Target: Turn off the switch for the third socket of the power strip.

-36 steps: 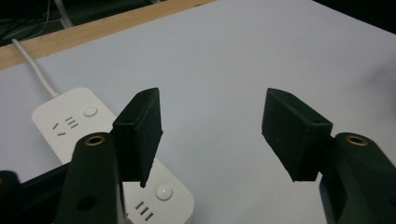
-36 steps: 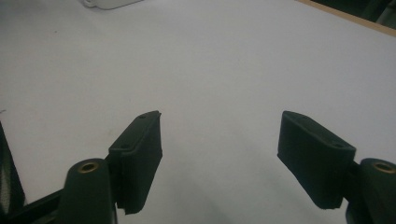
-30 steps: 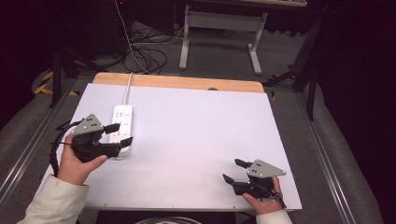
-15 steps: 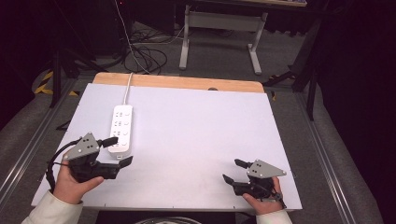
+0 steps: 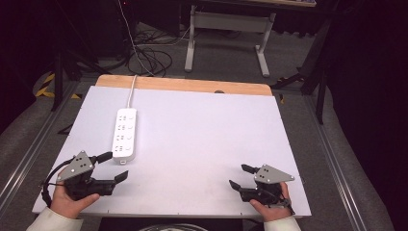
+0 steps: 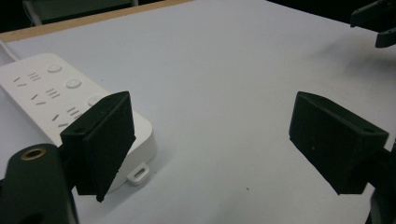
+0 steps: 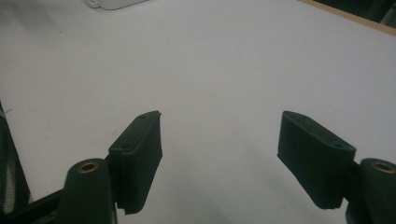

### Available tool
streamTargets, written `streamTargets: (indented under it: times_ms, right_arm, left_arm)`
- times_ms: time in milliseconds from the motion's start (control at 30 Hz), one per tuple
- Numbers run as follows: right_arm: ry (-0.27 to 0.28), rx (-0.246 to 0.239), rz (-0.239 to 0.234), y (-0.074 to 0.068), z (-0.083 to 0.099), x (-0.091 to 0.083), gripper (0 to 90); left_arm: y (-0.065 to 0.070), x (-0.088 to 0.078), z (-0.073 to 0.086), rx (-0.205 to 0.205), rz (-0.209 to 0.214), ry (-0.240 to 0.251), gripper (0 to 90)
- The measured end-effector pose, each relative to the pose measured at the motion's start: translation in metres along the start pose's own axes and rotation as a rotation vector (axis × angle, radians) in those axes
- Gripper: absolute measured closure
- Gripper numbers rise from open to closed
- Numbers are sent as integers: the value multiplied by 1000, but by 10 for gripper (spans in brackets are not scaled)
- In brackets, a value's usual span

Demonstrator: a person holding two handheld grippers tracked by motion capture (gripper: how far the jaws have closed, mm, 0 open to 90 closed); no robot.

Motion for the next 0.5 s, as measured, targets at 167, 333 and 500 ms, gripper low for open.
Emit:
streamTargets:
  times_ms: [167,333,500]
  right_arm:
    - [-2,0,-1,0,0,0,309]
    - [-2,3,-3,0,0,0,310]
    - [-5,4,-4,0,1,1,309]
  left_arm:
    - [-3,-1,11,24,-19,-23,148]
    - [-5,2,24,28,-13,-54,165]
    - [-5,0,31,11,-14,-69,161]
Point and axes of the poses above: each handheld gripper's, and its own axes: x roughly forward along the jaws, z roughly out of its underside, y roughly to its right, the point moved 7 cm from there along x, roughly forward along the jaws, and after that the axes turned 11 degrees about -z, right-handed, at the moved point
